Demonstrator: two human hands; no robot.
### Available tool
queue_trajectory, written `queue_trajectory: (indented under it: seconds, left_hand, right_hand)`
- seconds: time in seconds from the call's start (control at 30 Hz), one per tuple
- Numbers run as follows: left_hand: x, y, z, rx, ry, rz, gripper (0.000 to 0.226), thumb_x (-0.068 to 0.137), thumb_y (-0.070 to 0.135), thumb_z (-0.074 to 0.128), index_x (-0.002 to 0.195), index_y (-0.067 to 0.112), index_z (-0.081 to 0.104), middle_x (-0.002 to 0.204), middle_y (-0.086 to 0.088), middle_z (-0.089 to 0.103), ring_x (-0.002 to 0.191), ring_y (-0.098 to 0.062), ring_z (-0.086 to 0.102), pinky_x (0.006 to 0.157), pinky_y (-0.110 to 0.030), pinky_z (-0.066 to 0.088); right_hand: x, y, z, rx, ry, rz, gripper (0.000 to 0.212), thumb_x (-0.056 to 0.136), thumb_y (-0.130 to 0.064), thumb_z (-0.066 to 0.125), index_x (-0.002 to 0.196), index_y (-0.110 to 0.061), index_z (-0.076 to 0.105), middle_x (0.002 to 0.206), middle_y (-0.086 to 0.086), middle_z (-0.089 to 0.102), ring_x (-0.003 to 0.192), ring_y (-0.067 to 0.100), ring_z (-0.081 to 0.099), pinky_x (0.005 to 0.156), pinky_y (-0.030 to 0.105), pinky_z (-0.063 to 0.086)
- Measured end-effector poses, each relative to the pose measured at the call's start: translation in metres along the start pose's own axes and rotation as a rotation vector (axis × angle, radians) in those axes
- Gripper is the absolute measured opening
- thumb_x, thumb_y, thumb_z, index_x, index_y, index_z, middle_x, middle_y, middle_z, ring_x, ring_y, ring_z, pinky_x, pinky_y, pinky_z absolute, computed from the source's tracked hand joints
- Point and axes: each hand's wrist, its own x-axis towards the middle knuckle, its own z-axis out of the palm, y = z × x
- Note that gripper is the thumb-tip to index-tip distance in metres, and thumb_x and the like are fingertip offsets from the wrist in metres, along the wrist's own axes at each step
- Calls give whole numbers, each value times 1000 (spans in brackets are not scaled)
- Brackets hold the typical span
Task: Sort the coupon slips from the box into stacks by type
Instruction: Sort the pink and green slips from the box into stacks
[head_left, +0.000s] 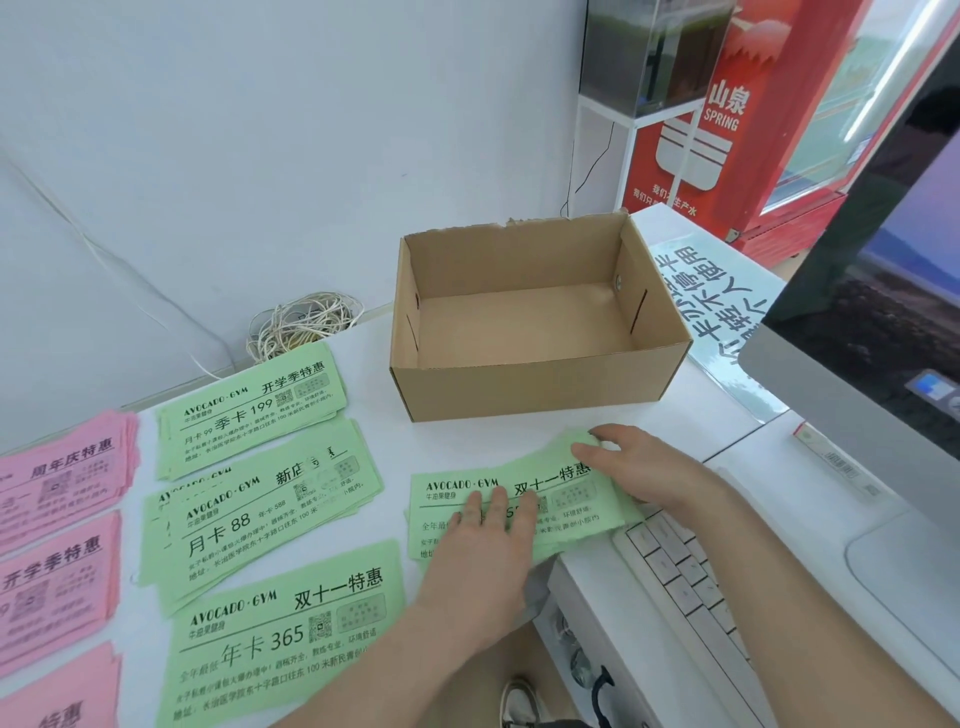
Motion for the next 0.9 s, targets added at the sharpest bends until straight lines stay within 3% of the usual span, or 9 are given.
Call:
queue_trajectory:
  seconds: [0.1, 0.17, 0.23, 0.3, 0.43, 0.67, 0.8, 0.87, 0.9]
  left_hand:
    - [-1, -8, -11, -106, 115, -14, 76, 86, 6, 47, 150, 20, 7, 144, -12, 40, 124, -34, 45, 95, -37, 40]
    - [-2, -14, -19, -184, 206, -2, 68, 83, 1, 41, 143, 24, 18, 105, -7, 59, 86, -30, 56, 71, -35, 40]
    - [-1, -19, -25, -293, 239, -9, 65, 83, -3, 37, 140, 27, 24, 75, -3, 51, 68, -25, 47, 60, -32, 32]
    - [0, -23, -29, -377, 247, -13, 65, 85, -3, 34, 140, 29, 25, 65, 2, 43, 66, -22, 43, 58, -28, 28]
    - [-3, -30, -36, -584, 330, -22, 60, 86, -3, 33, 137, 29, 32, 65, 5, 44, 60, -21, 44, 51, -26, 30]
    - [-55, -68, -75, -765, 679, -71, 54, 89, 0, 38, 134, 29, 39, 68, -12, 60, 48, -18, 48, 49, -32, 39]
    - [-120, -105, -83, -541, 827, 30, 66, 85, -8, 43, 130, 41, 37, 70, 3, 59, 56, -10, 48, 52, -18, 36]
    - [-146, -125, -68, -323, 852, 78, 79, 72, -18, 43, 133, 32, 41, 102, 1, 67, 74, -13, 58, 67, -13, 42]
    - [-153, -134, -53, -193, 842, 73, 81, 67, -19, 39, 135, 25, 43, 117, -6, 65, 89, -20, 63, 78, -19, 47]
  right_hand:
    - [-2, -2, -1, 216, -45, 13, 54, 90, -45, 60, 137, -24, 44, 98, -1, 73, 81, 17, 58, 66, 28, 41]
    - [-3, -4, -4, 342, -54, -2, 59, 89, -43, 63, 140, -27, 37, 91, 6, 75, 74, 19, 63, 59, 27, 35]
    - [-6, -11, -7, 468, -47, -13, 63, 87, -42, 65, 140, -33, 31, 98, 14, 73, 81, 26, 73, 60, 26, 43]
    - [-11, -19, -8, 572, -19, -14, 64, 86, -45, 66, 139, -30, 34, 105, 18, 70, 83, 31, 73, 63, 29, 51]
    - [-28, -34, -8, 787, -18, -36, 53, 87, -63, 51, 130, -33, 40, 110, 21, 68, 88, 37, 72, 81, 40, 54]
    - [-72, -48, 15, 889, -175, -124, 63, 87, -68, 42, 136, -29, 42, 111, 23, 68, 101, 41, 67, 88, 47, 50]
    - [-95, -68, 49, 887, -337, -169, 71, 84, -74, 31, 135, -27, 46, 117, 23, 66, 107, 40, 65, 80, 42, 55]
    - [-105, -75, 70, 868, -406, -184, 77, 82, -76, 30, 136, -24, 45, 119, 23, 65, 109, 40, 63, 73, 37, 57]
    - [-108, -78, 81, 842, -427, -179, 78, 81, -76, 32, 136, -22, 47, 117, 21, 67, 108, 39, 64, 70, 36, 57]
